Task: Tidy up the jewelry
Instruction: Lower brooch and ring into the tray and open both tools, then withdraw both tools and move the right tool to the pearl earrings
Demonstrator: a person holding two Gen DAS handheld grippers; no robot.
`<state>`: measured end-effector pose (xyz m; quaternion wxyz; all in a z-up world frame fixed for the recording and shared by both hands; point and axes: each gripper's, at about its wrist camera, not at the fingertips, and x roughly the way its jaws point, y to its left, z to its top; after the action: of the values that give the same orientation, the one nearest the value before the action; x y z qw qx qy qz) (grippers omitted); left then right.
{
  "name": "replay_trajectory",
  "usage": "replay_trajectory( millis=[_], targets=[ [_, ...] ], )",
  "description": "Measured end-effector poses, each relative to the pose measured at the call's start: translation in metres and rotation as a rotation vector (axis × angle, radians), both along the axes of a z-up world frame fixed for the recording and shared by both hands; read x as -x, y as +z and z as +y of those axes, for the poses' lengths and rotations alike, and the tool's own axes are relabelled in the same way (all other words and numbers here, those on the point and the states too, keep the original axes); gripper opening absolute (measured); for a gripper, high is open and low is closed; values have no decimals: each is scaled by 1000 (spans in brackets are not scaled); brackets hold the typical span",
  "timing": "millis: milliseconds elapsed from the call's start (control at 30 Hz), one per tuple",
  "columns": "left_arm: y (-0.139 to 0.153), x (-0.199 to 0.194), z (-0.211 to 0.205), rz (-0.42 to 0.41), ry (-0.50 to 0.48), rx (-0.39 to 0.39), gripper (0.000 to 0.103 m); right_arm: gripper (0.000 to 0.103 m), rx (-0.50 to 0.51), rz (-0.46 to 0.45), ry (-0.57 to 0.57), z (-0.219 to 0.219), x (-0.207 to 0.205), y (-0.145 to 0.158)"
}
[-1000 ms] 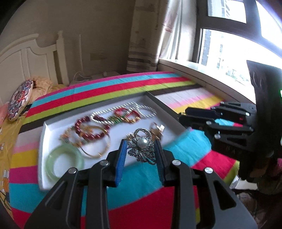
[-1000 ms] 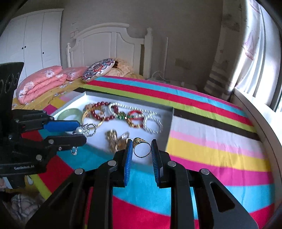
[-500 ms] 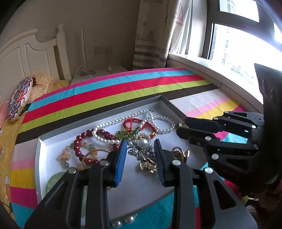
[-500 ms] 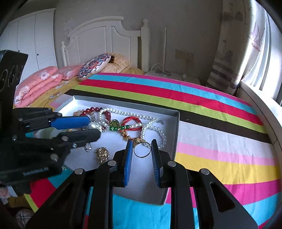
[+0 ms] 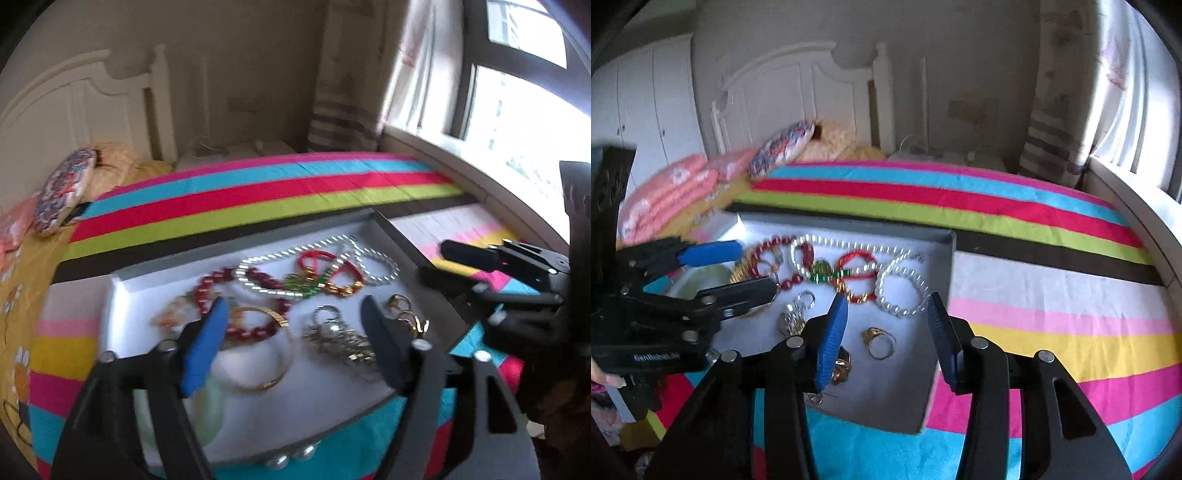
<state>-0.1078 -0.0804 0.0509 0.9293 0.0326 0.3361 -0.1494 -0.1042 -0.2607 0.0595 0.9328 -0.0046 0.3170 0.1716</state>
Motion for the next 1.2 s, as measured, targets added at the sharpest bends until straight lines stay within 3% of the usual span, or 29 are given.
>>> replay_trajectory(
  millis=[100,167,367,467,567,800,933,1200],
  targets=[
    [13,19,21,-83,77,1,96,47,-45,-23,-21,-15,10,12],
    [18,32,33,-132,121,-1,100,52,-77,-28,-33,-23,17,17],
    [11,65,68,-181,198,-22,100,52,-75,-8,-2,-23,41,9],
    [2,72,80,-161,201,-19,100,52,-60,19,64,-9,56,-2],
    [-8,74,87,-151,222,-30,100,52,18,21,147,17,73,-9],
    [-20,70,94,-108,201,-4,100,51,147,86,300,79,75,-29],
    [-25,63,95,-67,185,22,100,40,196,113,338,104,68,-36],
    [-30,56,118,-13,229,162,100,27,224,135,367,126,63,-37]
  ],
)
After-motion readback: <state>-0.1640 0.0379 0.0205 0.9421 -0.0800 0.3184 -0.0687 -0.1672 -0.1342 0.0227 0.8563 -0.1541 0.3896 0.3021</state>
